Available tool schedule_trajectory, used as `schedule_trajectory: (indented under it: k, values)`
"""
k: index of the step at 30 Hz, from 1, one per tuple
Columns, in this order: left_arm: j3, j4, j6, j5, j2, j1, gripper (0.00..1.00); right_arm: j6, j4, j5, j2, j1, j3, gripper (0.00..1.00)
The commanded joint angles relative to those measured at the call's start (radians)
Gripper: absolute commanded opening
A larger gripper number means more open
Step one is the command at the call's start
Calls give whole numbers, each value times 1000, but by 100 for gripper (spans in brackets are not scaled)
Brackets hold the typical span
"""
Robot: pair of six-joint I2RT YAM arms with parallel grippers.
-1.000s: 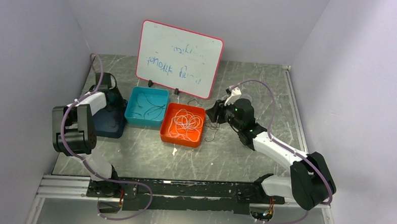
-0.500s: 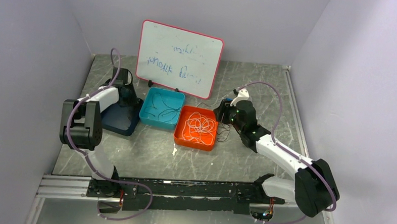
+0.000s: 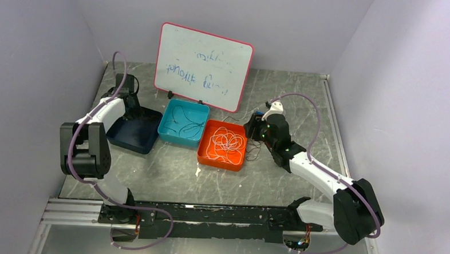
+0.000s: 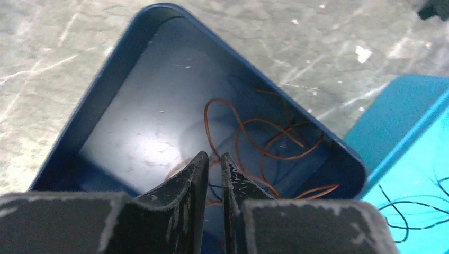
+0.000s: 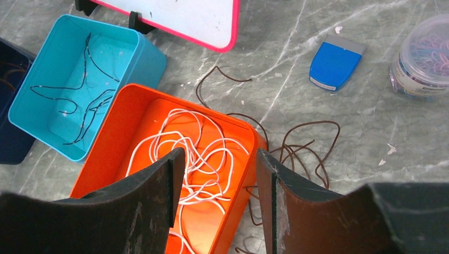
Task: Untangle the cables
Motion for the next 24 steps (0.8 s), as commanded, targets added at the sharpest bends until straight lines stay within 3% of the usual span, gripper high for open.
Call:
schedule_trajectory:
  k: [1,10,24]
  values:
    - [58,-61,-1,-51,8,52,23,3,-6,26,6,4,14,55]
    - [69,-40,35,-17,-56,99,44,2,-17,44,6,4,20,56]
    - [-12,20,54,45,-271,60,48,52,-193,119,195,-65,177,63]
